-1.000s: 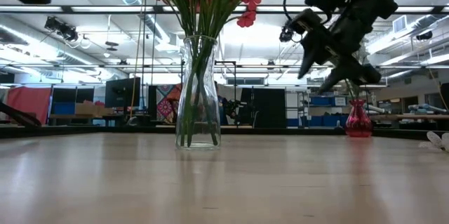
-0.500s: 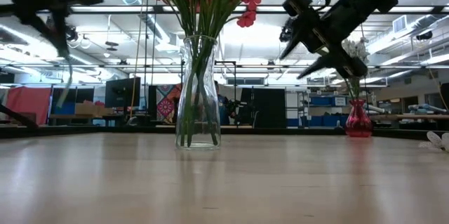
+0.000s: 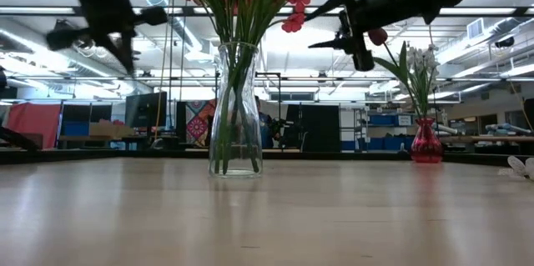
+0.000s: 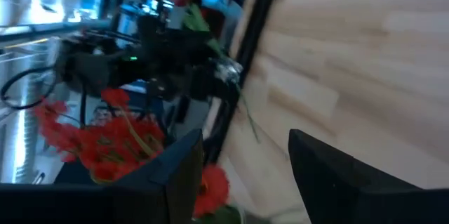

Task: Sort flowers into vase by color
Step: Put the dark red flower into the red vase

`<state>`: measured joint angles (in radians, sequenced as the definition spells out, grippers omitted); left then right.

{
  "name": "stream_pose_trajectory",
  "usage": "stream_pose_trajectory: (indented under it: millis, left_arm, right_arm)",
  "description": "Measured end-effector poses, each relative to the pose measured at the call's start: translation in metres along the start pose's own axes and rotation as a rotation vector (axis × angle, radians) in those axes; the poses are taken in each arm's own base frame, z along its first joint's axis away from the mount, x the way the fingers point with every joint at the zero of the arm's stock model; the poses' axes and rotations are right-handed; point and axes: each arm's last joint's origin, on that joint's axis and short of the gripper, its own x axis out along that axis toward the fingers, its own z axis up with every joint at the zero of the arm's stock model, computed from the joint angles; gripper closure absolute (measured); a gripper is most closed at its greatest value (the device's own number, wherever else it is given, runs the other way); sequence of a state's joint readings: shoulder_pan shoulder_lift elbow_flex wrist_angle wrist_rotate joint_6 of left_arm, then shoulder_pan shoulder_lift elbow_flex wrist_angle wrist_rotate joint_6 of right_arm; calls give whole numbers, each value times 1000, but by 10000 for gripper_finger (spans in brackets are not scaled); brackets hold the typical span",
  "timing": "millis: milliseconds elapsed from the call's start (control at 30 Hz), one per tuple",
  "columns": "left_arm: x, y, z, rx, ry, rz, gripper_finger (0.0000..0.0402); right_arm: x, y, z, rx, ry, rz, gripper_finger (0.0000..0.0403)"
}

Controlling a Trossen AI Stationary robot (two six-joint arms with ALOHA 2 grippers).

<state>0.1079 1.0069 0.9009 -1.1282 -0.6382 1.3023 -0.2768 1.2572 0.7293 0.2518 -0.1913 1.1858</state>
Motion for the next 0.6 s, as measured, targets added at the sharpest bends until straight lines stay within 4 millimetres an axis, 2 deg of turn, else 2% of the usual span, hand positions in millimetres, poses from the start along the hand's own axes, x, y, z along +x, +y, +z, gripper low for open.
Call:
stream_pose_trajectory:
  millis: [100, 300, 600]
  left_arm:
    - [10, 15, -13, -2, 23, 65, 392]
    - [22, 44, -38, -80, 97, 249, 390]
    - [32, 80, -50, -94, 127, 491, 381]
  right_arm:
    - [-2, -2, 9, -23, -21, 12, 185]
    - [-2, -3, 12, -120, -50, -4, 185]
    - [-8, -2, 35, -227, -150, 7, 185]
